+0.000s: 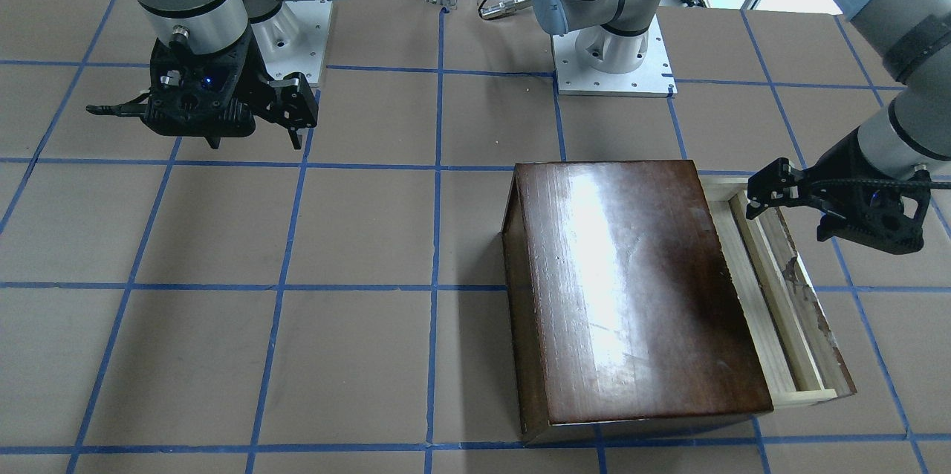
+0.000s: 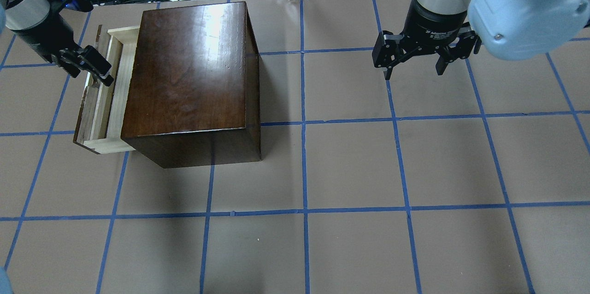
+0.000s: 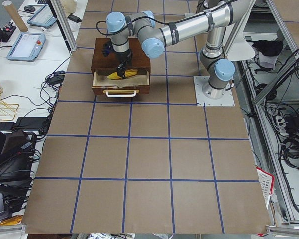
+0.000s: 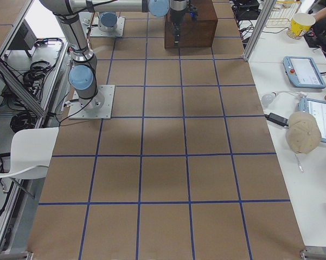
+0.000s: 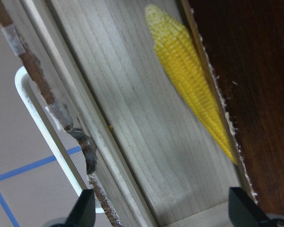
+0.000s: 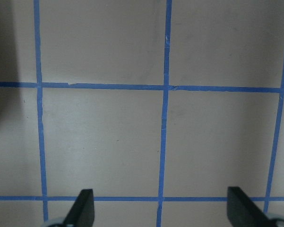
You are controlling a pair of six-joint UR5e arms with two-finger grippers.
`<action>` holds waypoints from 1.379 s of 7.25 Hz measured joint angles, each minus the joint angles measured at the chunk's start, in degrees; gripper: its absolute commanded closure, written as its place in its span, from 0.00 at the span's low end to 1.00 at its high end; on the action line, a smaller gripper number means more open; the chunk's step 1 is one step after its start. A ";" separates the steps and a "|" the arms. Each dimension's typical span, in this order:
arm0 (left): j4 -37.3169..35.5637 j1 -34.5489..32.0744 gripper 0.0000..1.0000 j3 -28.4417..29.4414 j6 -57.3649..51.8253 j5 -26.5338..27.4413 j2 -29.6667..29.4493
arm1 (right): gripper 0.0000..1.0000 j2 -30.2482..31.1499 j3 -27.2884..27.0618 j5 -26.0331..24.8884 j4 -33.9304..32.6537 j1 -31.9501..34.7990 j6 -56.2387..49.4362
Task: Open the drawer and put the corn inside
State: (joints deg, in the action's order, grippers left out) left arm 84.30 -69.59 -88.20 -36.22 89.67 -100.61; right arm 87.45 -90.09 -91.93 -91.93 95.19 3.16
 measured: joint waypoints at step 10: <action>4.11 -22.23 0.00 1.70 33.66 0.76 7.22 | 0.00 0.00 0.00 0.00 0.00 0.00 0.00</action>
State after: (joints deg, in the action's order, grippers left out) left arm 88.41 -91.82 -86.51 -2.56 90.42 -93.39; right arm 87.45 -90.09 -91.93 -91.94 95.19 3.16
